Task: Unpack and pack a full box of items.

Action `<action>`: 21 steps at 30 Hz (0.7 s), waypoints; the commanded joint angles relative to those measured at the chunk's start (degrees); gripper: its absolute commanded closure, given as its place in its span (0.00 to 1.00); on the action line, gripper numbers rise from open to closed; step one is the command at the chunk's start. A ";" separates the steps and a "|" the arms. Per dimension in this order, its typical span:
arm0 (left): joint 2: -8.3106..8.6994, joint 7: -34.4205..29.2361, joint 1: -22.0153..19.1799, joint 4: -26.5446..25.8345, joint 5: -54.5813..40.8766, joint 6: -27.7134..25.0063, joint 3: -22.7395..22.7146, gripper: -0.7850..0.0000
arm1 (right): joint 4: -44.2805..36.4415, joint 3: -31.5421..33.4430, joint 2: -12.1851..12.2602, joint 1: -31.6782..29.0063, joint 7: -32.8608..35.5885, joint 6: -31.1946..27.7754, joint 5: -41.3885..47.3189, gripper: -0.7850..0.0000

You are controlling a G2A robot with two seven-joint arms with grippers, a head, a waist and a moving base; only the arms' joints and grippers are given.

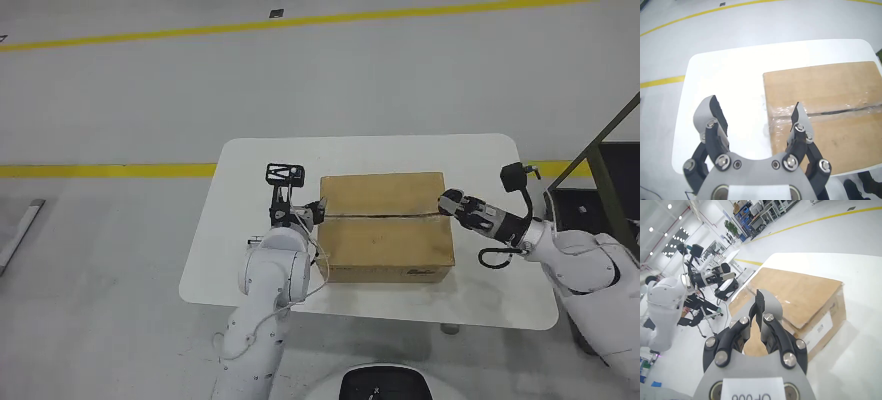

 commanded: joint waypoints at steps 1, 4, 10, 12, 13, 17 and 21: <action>0.25 0.29 2.25 -1.77 0.51 0.48 -1.80 0.00 | -1.94 -2.87 -0.60 -0.31 -4.82 1.42 -6.81 1.00; 0.41 0.44 4.05 -3.10 0.86 1.04 -3.19 0.00 | -3.86 -6.73 -1.44 -0.49 -10.08 4.28 -14.85 1.00; 0.42 0.62 4.64 -3.46 0.57 0.34 -3.58 0.00 | 0.01 -11.68 -3.15 1.98 -17.25 14.03 -22.26 1.00; 0.39 0.75 4.40 -3.15 0.45 -0.17 -3.48 0.00 | 1.38 -12.11 -3.49 2.98 -17.47 16.41 -22.31 1.00; 0.38 0.76 4.22 -2.94 0.33 -0.47 -3.41 0.00 | 2.05 -11.97 -3.62 3.26 -17.61 17.54 -21.72 1.00; 0.31 0.77 3.33 -2.03 -0.25 -1.63 -3.11 0.00 | 3.28 -11.10 -3.85 3.91 -16.47 21.06 -20.22 1.00; 0.27 0.52 2.29 -1.05 -0.61 -3.11 -2.75 0.00 | 3.03 -9.85 -3.93 3.50 -15.37 23.97 -18.58 1.00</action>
